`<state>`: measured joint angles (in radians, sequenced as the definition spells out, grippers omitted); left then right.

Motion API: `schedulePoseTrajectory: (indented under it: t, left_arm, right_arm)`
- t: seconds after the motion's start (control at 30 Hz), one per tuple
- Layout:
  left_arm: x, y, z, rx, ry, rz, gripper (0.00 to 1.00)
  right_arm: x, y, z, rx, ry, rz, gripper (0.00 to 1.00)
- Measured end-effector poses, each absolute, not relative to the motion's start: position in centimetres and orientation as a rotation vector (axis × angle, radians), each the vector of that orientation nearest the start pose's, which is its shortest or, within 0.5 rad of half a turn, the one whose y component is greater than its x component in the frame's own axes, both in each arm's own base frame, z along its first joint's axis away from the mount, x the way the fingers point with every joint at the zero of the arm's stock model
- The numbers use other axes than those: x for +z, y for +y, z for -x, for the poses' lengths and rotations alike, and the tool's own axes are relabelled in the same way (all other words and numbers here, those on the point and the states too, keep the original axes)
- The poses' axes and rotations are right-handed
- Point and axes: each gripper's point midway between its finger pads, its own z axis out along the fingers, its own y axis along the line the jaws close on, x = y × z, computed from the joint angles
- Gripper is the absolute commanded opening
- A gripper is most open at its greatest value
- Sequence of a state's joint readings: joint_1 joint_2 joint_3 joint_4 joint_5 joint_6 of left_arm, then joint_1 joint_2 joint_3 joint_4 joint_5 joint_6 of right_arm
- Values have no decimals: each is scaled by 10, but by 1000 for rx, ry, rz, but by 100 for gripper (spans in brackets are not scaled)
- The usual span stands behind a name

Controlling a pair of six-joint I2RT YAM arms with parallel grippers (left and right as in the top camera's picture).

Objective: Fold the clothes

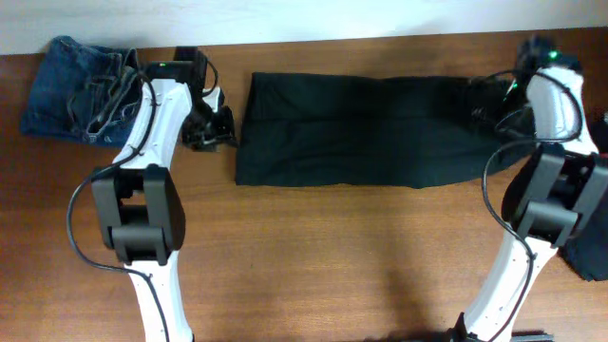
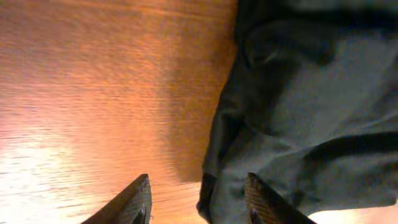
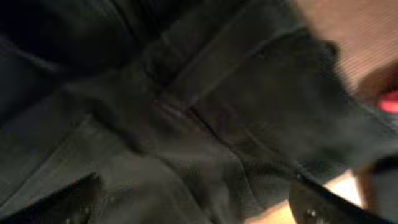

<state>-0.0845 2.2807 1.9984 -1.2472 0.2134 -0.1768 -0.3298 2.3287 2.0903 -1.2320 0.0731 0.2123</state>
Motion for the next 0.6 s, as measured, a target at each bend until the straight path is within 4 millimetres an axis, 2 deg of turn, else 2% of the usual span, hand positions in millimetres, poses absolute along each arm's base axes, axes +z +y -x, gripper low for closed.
schedulePoseTrajectory:
  t: [0.07,0.17,0.23,0.43,0.6]
  left_arm:
    - [65,-74,-457,-328,3071,135,75]
    - [66,-74,-465,-327,3035,122,80]
    - [67,-76,-468,-328,3024,113,81]
    - [70,-94,-484,-338,2946,27,85]
    - [71,-112,-485,-349,2929,-44,87]
  right_arm:
    - [76,-162,-455,-57,2911,-816,99]
    - [93,-144,-469,97,2879,-748,99]
    - [95,-127,-473,179,2889,-699,99]
    - [96,-88,-480,260,2919,-589,99]
    - [96,-67,-483,283,2931,-521,99]
